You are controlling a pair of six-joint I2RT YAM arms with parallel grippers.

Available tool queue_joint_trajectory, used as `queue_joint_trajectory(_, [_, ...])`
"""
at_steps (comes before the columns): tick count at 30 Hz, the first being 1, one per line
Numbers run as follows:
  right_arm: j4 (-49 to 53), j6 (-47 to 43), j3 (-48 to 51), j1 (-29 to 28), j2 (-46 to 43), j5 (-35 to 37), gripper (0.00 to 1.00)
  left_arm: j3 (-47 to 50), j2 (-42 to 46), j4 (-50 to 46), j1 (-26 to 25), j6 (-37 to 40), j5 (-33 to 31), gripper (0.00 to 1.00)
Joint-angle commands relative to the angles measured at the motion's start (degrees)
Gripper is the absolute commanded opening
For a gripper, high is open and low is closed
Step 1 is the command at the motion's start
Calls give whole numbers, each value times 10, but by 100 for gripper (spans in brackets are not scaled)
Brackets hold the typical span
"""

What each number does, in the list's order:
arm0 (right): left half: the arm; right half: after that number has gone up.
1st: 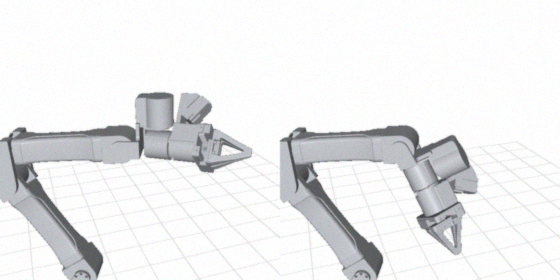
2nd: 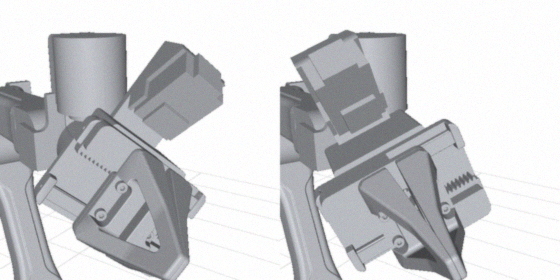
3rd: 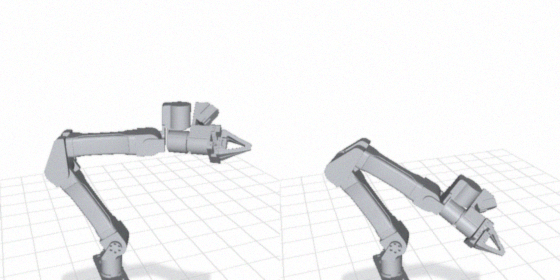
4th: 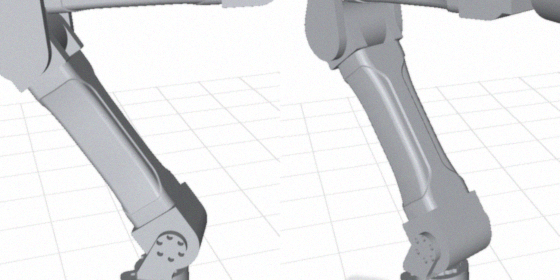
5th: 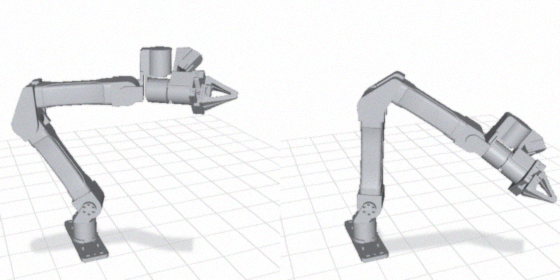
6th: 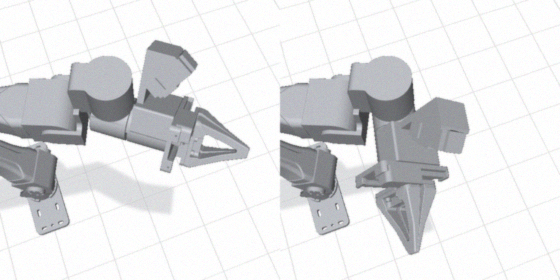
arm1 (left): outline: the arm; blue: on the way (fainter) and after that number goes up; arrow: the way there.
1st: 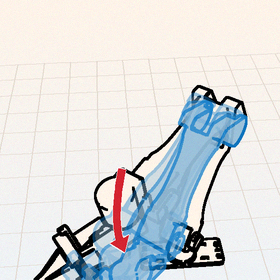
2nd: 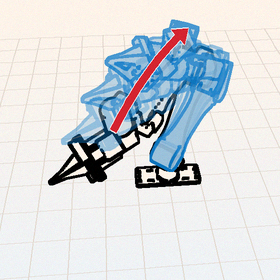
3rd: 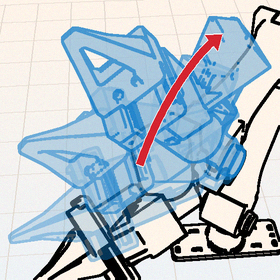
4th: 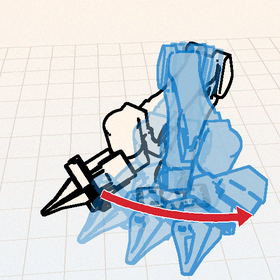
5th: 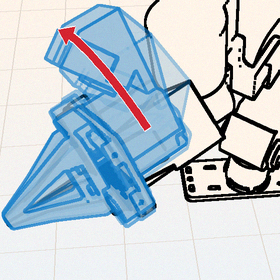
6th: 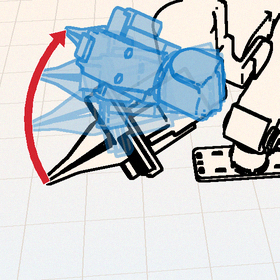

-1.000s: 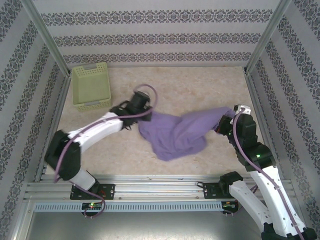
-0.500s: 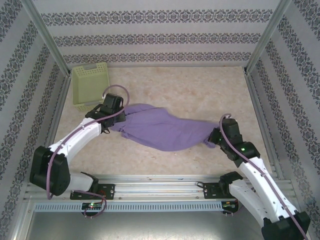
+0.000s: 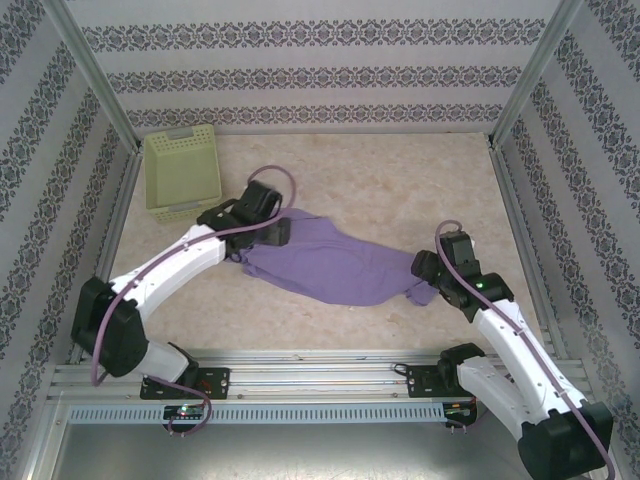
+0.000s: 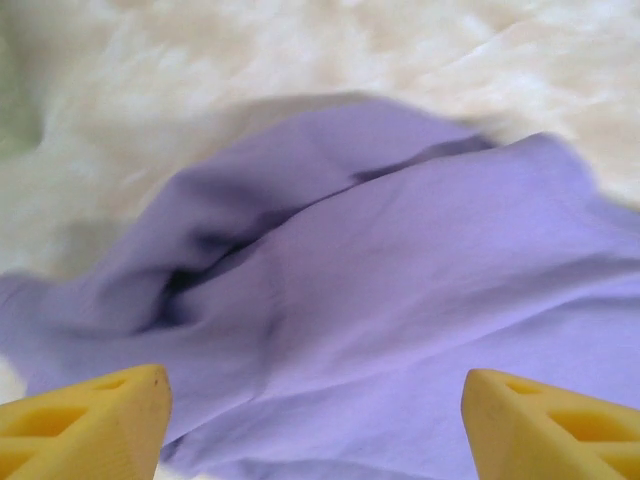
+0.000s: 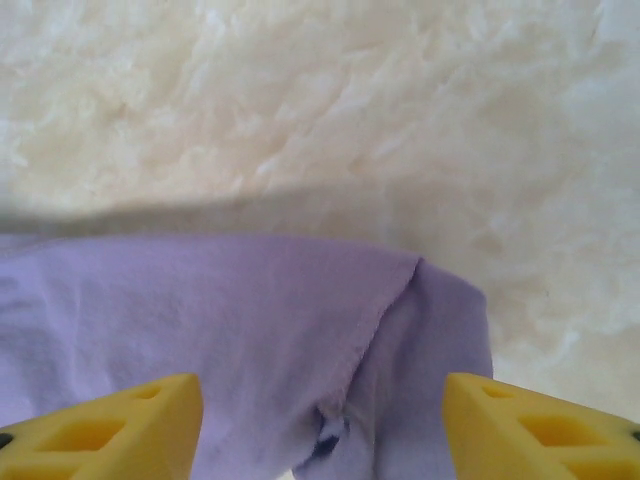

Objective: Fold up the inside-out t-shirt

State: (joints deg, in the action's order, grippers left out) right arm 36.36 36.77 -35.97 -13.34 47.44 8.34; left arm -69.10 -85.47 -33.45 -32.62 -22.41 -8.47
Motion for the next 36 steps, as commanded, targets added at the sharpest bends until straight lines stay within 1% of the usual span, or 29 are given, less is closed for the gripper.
queue_joint_trajectory(1, [-21,-15,-11,17,13,9,67,-51,-77,-12,-19,48,-19,79])
queue_joint_trajectory(5, [-49,-21,2,51,29,-26,72,-151,-196,-36,-32,90,24,80])
queue_joint_trajectory(8, [-71,-29,11,80,49,-67,74,-200,-255,-36,-37,115,28,87])
queue_joint_trajectory(10, [-90,-32,17,93,66,-96,77,-223,-286,-35,-37,128,22,93])
queue_joint_trajectory(12, [-106,-34,20,102,87,-119,79,-250,-319,-41,-34,141,7,96])
queue_joint_trajectory(13, [-114,-35,21,105,99,-129,80,-266,-338,-46,-33,146,5,96])
queue_joint_trajectory(16, [-126,-33,21,109,135,-138,80,-296,-379,-55,-31,155,10,92])
queue_joint_trajectory(18, [-135,-33,22,110,157,-145,79,-302,-394,-54,-30,156,20,84])
queue_joint_trajectory(19, [-140,-34,22,111,169,-156,77,-301,-398,-51,-31,156,24,78])
queue_joint_trajectory(22, [-149,-44,14,111,203,-189,66,-286,-393,-38,-31,155,32,55])
queue_joint_trajectory(24, [-149,-51,7,111,220,-197,58,-273,-383,-31,-30,156,36,41])
queue_joint_trajectory(28, [-139,-63,-1,107,218,-195,29,-227,-340,-5,-24,149,37,11])
queue_joint_trajectory(29, [-133,-66,-3,104,209,-191,22,-212,-323,3,-21,145,37,5])
queue_joint_trajectory(30, [-127,-70,-5,101,199,-183,17,-198,-308,11,-19,141,37,0])
queue_joint_trajectory(32, [-107,-81,-14,86,169,-155,8,-166,-266,27,-14,133,36,0])
queue_joint_trajectory(34, [-90,-98,-24,64,135,-125,4,-155,-227,18,-14,120,23,0])
queue_joint_trajectory(36, [-74,-111,-37,37,101,-85,2,-148,-185,15,-17,105,26,0])
